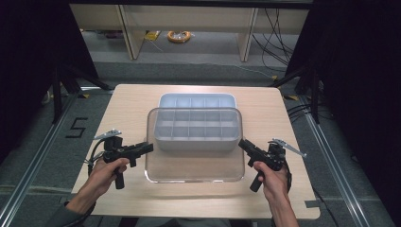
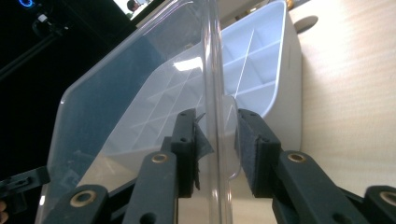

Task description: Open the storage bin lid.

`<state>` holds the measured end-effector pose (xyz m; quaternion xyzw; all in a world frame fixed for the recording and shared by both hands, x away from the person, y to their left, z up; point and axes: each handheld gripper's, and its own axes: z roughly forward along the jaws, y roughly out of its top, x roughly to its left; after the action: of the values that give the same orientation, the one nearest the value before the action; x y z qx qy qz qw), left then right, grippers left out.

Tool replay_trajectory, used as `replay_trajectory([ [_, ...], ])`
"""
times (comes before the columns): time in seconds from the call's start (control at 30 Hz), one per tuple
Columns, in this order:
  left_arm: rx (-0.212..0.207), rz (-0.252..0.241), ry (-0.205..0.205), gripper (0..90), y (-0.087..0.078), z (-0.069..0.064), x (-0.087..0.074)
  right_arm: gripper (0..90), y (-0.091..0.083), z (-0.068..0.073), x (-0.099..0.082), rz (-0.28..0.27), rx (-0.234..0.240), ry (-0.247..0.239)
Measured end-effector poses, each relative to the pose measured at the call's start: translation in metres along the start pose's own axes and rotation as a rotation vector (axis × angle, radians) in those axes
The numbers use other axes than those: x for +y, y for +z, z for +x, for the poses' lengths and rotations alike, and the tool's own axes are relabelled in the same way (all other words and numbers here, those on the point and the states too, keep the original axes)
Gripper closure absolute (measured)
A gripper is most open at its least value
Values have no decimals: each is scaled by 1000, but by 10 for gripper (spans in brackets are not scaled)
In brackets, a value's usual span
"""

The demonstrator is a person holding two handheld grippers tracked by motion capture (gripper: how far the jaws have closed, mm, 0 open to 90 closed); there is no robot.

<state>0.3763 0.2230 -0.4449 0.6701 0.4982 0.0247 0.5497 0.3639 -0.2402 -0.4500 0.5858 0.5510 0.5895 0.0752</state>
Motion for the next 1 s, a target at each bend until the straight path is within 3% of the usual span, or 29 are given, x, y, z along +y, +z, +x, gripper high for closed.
replay_trajectory([
  [0.1, 1, 7, -2, 613, -4, -1, -9, 698, -6, 0, -9, 15, 0, -3],
  [0.13, -12, 12, 5, 612, -6, -1, -12, 698, -8, 2, -11, 29, -16, 20],
  [0.17, 3, 19, 1, 612, -7, -2, -15, 697, -10, 1, -14, 32, -10, -1],
  [0.2, -7, 17, 0, 612, -9, -2, -18, 697, -12, 4, -17, 42, -14, 37],
  [0.23, -12, 18, -3, 612, -11, -2, -22, 697, -14, 4, -20, 45, -11, 38],
  [0.27, -19, 20, -4, 612, -12, -2, -24, 697, -16, 4, -23, 37, 2, 16],
  [0.3, -12, 28, 0, 610, -14, -2, -27, 696, -17, 5, -24, 47, -6, 25],
  [0.37, -17, 38, 2, 607, -15, -1, -35, 692, -20, 6, -30, 48, -16, -7],
  [0.43, -14, 52, -11, 606, -16, -1, -41, 693, -23, 5, -35, 48, 7, -4],
  [0.77, -25, 107, -13, 599, -14, -4, -65, 689, -36, -2, -56, 78, -31, 7],
  [0.8, -28, 109, -4, 600, -15, -6, -67, 689, -40, -2, -60, 91, -31, 49],
  [0.83, -31, 111, 2, 600, -16, -6, -68, 689, -41, -4, -61, 88, -25, 30],
  [0.9, -28, 118, 12, 599, -16, -7, -69, 688, -42, -2, -63, 92, -28, 55],
  [0.97, -29, 125, 10, 598, -15, -7, -71, 687, -46, -4, -66, 104, -40, 32],
  [1.0, -31, 135, 4, 598, -14, -7, -74, 686, -48, -3, -69, 112, -27, 83],
])
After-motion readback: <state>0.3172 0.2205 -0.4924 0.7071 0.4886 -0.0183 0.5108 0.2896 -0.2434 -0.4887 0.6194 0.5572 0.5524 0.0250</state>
